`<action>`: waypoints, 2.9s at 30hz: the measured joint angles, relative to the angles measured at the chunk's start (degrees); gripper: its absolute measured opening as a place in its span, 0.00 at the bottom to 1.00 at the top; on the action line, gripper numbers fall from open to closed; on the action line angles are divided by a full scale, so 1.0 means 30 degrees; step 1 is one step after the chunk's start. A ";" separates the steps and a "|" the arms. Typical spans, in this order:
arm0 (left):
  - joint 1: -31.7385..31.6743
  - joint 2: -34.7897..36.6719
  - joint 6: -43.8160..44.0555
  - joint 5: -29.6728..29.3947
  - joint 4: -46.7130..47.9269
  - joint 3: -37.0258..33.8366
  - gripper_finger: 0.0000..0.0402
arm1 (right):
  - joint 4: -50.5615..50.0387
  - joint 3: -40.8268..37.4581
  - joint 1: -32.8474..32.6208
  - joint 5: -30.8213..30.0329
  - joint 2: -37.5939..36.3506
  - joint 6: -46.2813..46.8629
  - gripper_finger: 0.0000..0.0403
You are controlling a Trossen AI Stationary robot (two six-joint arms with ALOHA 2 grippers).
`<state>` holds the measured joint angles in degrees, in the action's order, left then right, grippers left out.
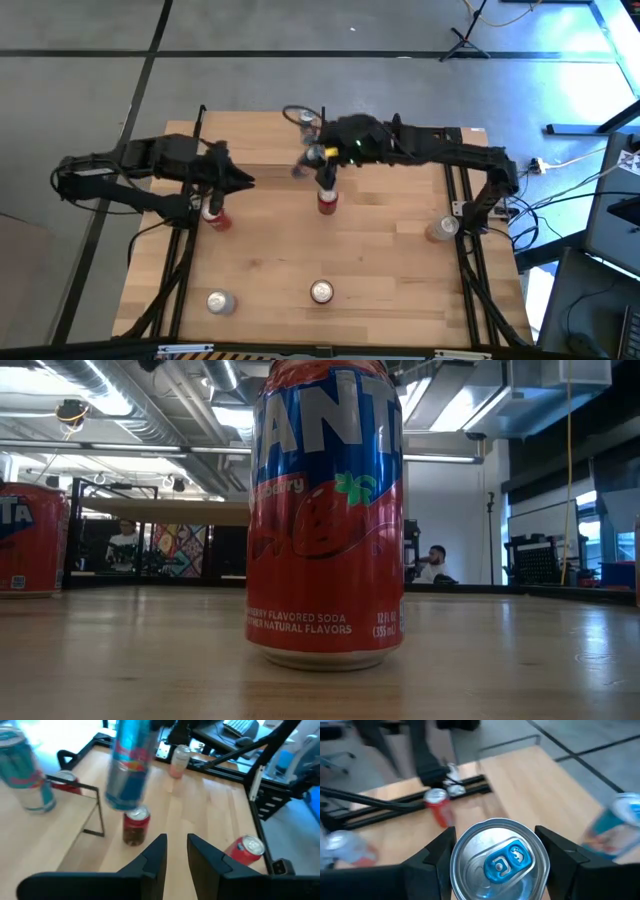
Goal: Place canned beverage on shelf
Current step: Put the blue soda can on the shelf aligned with the other blue soda can, then put the bottom red/black soda can on the shelf
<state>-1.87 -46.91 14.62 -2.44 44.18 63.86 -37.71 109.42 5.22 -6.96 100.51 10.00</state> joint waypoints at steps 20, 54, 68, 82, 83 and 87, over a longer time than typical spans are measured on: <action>-0.0007 -0.0989 -0.1594 -0.2778 -0.0086 0.0000 0.18 | -0.2923 0.3004 0.3322 0.0677 0.3360 -0.3577 0.51; -0.0007 -0.1022 -0.0396 -0.3300 -0.0458 0.0000 0.18 | -0.2770 0.2975 0.4151 0.2044 0.4122 -0.4844 0.61; -0.0007 -0.1022 -0.0403 -0.3307 -0.0458 0.0000 0.18 | -0.2553 0.2975 0.4151 0.1192 0.4122 -0.4976 0.72; -0.0013 -0.1022 -0.0410 -0.3312 -0.0450 0.0000 0.18 | -0.3013 0.4898 0.4139 0.1174 0.4050 -0.5660 0.75; -0.0012 -0.1022 -0.0411 -0.3324 -0.0453 0.0000 0.18 | -0.3032 0.5166 0.4118 0.1174 0.4046 -0.5653 0.75; -0.0014 -0.1022 -0.0411 -0.3372 -0.0450 0.0000 0.18 | -0.5007 0.6844 0.3764 0.1544 0.4050 -0.5396 0.75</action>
<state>-1.91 -49.98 13.39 -12.56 42.83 63.86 -52.73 129.95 16.51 -2.33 112.66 -6.19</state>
